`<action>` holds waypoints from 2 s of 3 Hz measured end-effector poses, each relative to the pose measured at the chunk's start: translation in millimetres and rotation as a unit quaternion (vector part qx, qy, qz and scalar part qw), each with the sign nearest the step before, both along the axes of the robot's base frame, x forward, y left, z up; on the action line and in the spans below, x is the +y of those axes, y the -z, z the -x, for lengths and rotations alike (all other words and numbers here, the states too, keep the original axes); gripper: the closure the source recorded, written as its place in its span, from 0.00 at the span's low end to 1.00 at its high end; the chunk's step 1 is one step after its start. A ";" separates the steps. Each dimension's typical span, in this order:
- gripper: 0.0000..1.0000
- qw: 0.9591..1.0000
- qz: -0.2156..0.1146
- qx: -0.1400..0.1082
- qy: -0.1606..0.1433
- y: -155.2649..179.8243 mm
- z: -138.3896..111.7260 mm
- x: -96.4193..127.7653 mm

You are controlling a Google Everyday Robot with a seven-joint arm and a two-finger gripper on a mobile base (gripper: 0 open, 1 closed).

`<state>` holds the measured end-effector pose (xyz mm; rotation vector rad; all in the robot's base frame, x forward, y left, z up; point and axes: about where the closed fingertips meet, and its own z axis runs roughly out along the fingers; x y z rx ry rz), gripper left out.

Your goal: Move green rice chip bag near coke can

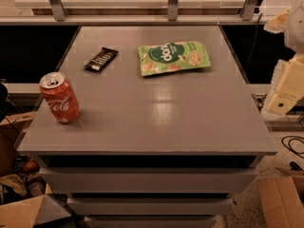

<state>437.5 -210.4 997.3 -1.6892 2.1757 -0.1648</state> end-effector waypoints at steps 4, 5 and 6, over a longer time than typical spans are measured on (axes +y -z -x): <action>0.00 0.987 0.058 -0.044 -0.144 1.3 -142.4 66.2; 0.00 0.979 0.098 -0.044 -0.172 16.9 -185.4 92.2; 0.00 0.973 0.134 -0.041 -0.181 38.4 -213.4 114.7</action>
Offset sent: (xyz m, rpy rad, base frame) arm 0.1020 0.0437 0.0002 -0.0385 -0.0700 0.2232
